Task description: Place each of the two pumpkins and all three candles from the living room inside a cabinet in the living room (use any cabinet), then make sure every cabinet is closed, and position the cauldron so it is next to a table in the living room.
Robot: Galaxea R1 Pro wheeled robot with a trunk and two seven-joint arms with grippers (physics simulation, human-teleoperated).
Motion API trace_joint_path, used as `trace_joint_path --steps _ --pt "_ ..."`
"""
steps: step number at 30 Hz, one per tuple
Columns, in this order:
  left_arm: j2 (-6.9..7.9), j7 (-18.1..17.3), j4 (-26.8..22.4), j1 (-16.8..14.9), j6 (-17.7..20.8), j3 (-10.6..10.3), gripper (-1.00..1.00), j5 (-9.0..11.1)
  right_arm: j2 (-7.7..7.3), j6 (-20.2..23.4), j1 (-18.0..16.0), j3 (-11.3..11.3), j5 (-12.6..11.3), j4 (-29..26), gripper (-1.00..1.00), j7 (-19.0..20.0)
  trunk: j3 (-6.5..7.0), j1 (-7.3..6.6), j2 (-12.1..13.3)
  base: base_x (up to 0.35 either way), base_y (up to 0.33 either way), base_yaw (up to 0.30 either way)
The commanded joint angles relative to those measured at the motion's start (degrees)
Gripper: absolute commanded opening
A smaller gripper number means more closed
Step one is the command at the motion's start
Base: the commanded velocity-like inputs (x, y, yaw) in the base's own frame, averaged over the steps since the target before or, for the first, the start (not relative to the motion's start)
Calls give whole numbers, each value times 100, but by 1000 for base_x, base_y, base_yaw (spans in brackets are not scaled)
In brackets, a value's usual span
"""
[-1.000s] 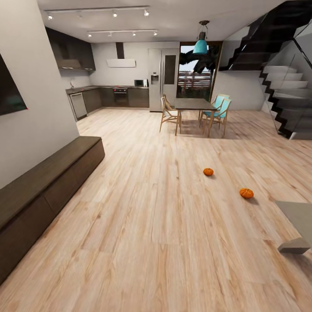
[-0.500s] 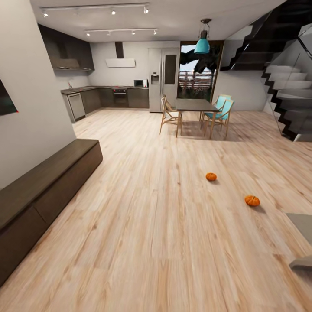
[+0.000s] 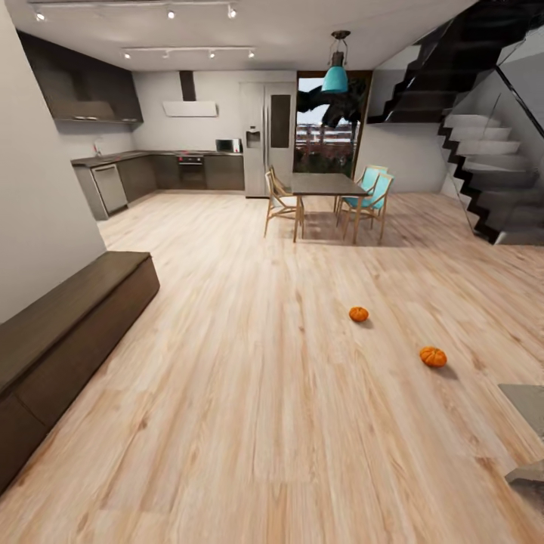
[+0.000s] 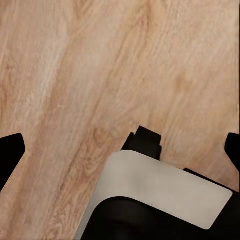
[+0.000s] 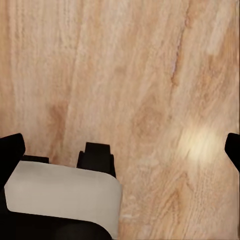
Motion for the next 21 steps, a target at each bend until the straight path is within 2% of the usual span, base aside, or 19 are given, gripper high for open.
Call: trace_joint_path --steps 1,7,21 --pt "0 0 1 0 0 0 100 0 -6 -3 0 0 1 0 100 -5 0 0 0 324 0 -226" --pt "6 0 3 0 0 0 100 1 -28 -60 0 8 30 -1 100 -25 0 0 0 324 0 -69" --pt "0 0 4 1 7 0 100 -3 4 -84 33 11 37 46 100 -32 0 0 0 324 0 -3"
